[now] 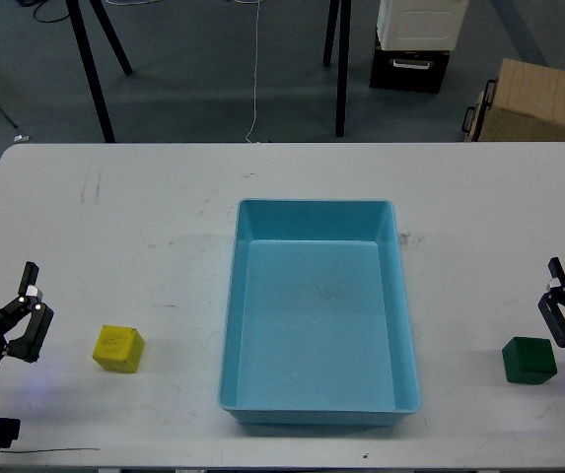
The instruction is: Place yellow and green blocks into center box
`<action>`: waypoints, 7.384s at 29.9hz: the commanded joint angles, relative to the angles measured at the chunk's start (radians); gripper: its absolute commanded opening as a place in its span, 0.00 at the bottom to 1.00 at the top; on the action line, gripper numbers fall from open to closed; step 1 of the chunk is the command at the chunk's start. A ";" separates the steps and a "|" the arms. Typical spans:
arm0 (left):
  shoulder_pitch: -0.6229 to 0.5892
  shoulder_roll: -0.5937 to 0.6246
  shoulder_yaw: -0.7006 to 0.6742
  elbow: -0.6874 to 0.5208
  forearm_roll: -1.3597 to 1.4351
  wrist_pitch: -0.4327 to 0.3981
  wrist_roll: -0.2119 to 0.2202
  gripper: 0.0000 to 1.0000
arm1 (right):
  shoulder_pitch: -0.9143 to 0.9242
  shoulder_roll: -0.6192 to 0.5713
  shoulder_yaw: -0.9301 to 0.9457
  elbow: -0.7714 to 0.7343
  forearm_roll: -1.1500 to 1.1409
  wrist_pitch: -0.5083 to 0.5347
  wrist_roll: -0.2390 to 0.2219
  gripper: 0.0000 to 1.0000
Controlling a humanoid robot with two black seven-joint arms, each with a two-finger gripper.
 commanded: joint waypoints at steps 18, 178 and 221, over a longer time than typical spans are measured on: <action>-0.024 -0.017 0.004 0.002 -0.004 0.000 -0.010 1.00 | 0.207 -0.133 0.021 -0.069 -0.089 -0.098 -0.132 1.00; -0.293 0.010 0.070 0.116 0.039 0.000 -0.005 1.00 | 0.831 -0.221 -0.159 -0.541 0.147 0.000 -0.420 1.00; -0.277 0.385 -0.056 -0.028 0.427 0.000 0.041 1.00 | 0.138 -0.049 0.093 -0.111 0.182 0.000 -0.301 1.00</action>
